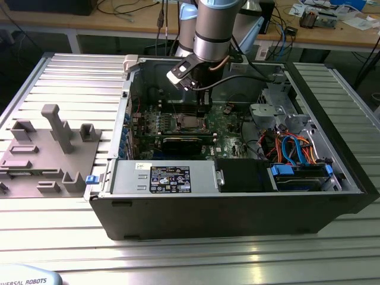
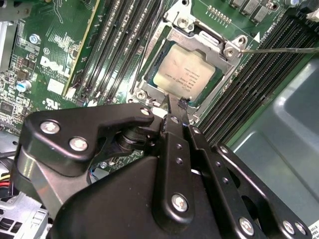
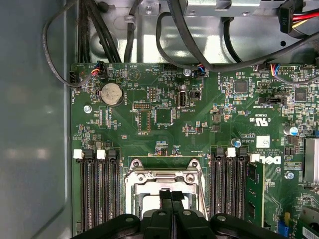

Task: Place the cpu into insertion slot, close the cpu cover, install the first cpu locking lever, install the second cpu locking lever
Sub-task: 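Close the cpu cover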

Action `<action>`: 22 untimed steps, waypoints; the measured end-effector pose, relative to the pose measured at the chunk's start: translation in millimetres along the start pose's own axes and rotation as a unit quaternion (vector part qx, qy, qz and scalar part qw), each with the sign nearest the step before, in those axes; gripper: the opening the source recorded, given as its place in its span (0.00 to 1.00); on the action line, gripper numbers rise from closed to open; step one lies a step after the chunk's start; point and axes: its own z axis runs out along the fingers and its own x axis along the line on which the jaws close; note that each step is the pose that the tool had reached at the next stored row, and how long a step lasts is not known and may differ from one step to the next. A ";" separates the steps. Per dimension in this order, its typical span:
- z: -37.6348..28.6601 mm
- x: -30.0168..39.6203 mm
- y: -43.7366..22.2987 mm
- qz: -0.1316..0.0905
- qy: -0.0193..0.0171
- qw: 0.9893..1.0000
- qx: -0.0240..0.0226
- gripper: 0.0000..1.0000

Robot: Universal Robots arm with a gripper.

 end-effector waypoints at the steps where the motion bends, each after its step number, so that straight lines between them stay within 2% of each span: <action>1: 0.1 0.0 0.1 0.000 0.000 1.000 0.000 0.11; 22: 3.0 0.1 -2.7 0.000 0.000 1.000 0.000 0.11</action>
